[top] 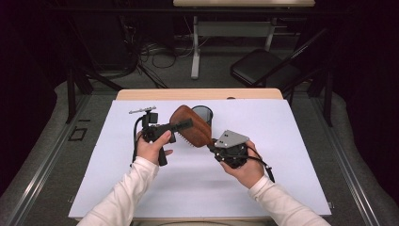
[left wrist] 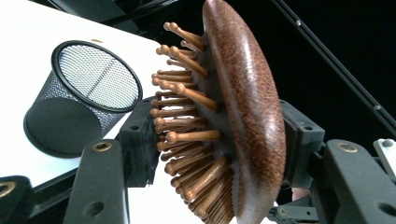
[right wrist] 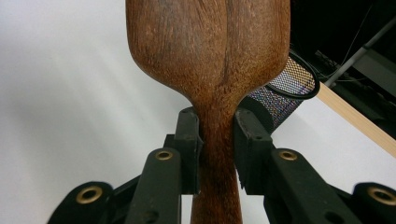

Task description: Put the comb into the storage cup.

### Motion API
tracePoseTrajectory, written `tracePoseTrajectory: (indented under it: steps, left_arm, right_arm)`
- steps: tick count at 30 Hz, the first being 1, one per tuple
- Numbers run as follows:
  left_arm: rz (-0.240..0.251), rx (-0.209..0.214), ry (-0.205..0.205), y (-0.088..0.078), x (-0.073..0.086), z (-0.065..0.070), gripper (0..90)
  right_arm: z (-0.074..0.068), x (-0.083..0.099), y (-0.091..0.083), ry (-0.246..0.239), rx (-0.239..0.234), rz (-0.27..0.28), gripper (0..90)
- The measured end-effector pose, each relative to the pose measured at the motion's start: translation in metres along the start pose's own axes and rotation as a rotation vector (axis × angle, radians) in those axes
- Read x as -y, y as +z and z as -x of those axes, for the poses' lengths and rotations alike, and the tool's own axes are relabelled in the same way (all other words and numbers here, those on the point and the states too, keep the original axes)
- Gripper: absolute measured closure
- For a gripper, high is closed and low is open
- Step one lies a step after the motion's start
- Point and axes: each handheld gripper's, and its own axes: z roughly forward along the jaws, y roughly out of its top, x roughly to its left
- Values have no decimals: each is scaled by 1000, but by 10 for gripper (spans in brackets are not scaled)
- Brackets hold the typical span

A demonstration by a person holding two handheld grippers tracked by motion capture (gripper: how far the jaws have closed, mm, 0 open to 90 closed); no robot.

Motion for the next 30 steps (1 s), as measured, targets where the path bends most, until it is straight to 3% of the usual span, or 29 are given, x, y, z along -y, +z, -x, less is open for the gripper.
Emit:
tracePoseTrajectory:
  steps: [30]
  left_arm:
    - [-5, 25, -48, -1, 1, -2, 476]
  right_arm:
    - [-3, 7, 6, 22, -1, 12, 733]
